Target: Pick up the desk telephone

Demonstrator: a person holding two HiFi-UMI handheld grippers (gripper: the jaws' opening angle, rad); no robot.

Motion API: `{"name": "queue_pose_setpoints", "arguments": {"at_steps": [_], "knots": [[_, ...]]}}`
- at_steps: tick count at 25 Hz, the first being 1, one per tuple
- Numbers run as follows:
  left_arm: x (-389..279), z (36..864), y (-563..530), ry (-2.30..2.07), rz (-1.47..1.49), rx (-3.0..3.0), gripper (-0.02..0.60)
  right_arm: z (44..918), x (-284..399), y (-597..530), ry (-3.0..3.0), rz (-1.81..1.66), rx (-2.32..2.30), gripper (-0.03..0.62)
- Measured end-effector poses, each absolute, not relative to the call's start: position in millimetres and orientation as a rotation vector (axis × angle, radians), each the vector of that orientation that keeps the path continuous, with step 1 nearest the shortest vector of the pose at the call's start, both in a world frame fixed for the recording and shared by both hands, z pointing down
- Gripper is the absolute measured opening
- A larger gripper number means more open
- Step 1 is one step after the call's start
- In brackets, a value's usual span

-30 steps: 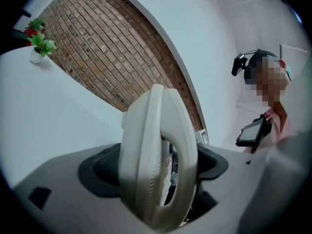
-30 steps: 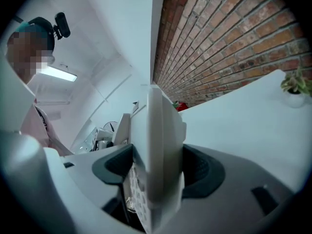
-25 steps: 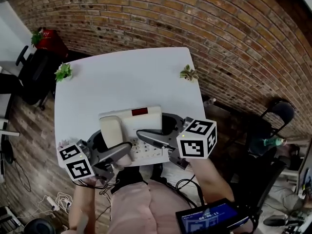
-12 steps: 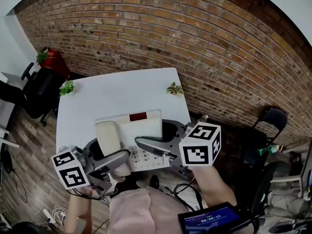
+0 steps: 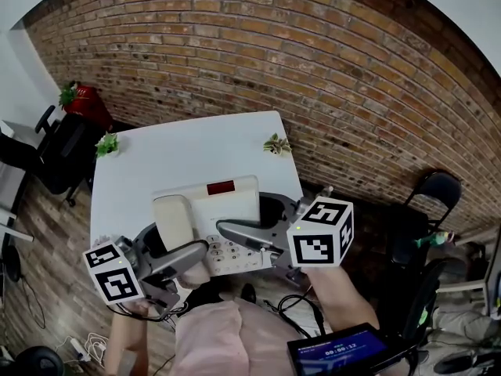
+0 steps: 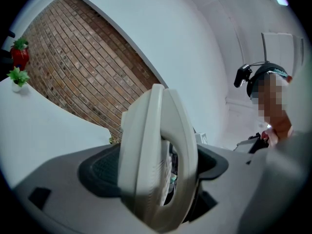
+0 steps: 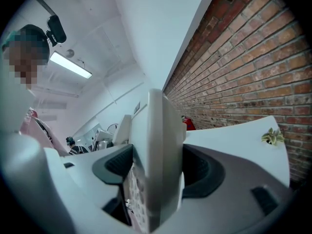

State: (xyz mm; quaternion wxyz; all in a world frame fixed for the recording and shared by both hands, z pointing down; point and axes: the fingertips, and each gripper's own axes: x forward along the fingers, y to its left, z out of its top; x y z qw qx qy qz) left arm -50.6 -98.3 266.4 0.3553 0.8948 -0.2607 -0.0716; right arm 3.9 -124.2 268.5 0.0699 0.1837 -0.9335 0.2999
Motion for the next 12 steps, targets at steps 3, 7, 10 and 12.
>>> {"name": "queue_pose_setpoints", "arguments": {"at_steps": [3,7,10,12], "knots": [[-49.7,265.0,-99.1,-0.673,-0.181,2.317,0.443,266.9,4.6,-124.9,-2.814,0.898,0.555,0.305],[-48.6,264.8,-101.4,-0.670,-0.175,2.317,0.443,266.6,5.6,-127.1,-2.814,0.897,0.557,0.305],[-47.8,264.9,-104.9,-0.669,-0.173,2.319,0.443,267.0,6.4,-130.6,-2.816,0.898,0.559,0.305],[-47.3,265.6,-107.1,-0.668,-0.173,2.318,0.443,267.5,6.9,-132.7,-2.817,0.899,0.562,0.305]]}}
